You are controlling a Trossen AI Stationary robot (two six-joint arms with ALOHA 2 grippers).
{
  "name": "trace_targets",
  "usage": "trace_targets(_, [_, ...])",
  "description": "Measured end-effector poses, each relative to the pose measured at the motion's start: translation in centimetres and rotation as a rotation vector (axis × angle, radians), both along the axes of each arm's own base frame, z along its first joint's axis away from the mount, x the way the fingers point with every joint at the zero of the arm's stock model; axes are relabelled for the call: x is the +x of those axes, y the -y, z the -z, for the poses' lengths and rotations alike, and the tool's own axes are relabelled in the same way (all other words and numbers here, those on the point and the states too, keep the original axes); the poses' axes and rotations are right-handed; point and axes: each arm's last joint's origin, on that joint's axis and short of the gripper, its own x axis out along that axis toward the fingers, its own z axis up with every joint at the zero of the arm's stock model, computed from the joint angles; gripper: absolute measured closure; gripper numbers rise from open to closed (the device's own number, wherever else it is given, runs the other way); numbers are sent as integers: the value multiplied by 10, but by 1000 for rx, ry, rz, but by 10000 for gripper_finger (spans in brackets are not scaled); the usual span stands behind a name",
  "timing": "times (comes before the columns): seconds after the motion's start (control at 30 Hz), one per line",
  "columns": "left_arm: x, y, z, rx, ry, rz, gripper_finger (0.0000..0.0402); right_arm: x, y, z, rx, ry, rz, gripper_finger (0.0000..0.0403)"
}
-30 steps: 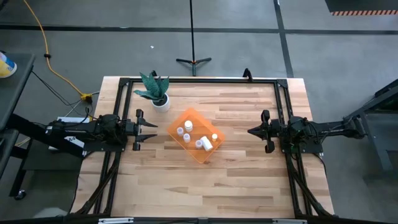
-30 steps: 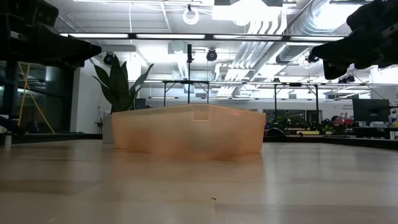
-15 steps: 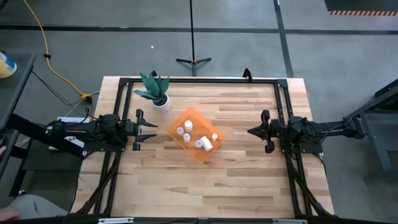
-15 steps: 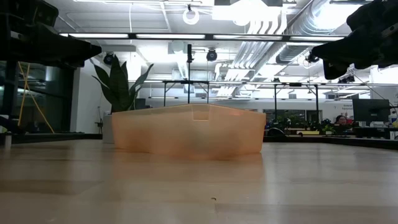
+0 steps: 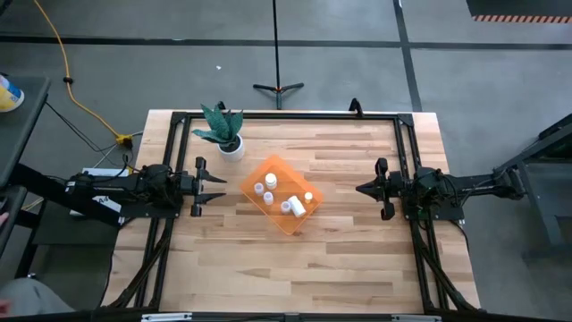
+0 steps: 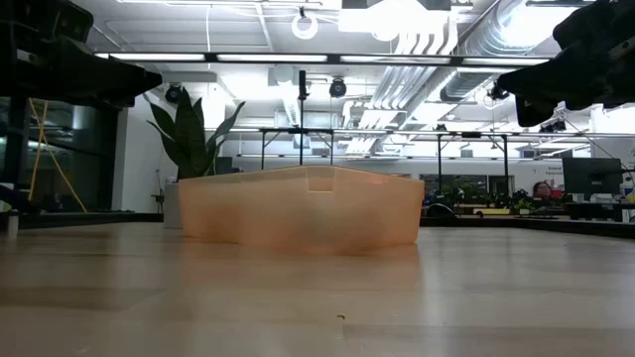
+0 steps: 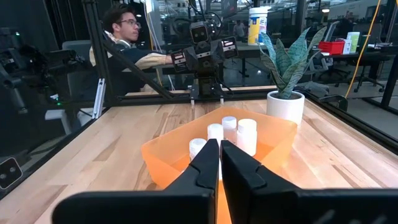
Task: Pick and place pill bottles into a basket
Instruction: Return to Home Position
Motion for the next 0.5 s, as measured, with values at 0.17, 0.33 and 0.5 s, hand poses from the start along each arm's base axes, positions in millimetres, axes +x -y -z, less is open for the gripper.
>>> trace_targets(0.17, [0,0,0,0,0,0,195,0,0,0,0,0,0,400])
trace_targets(0.33, [0,0,0,0,0,0,195,0,0,0,0,0,0,402])
trace_targets(0.5, [0,0,0,0,0,0,195,0,0,0,0,1,0,402])
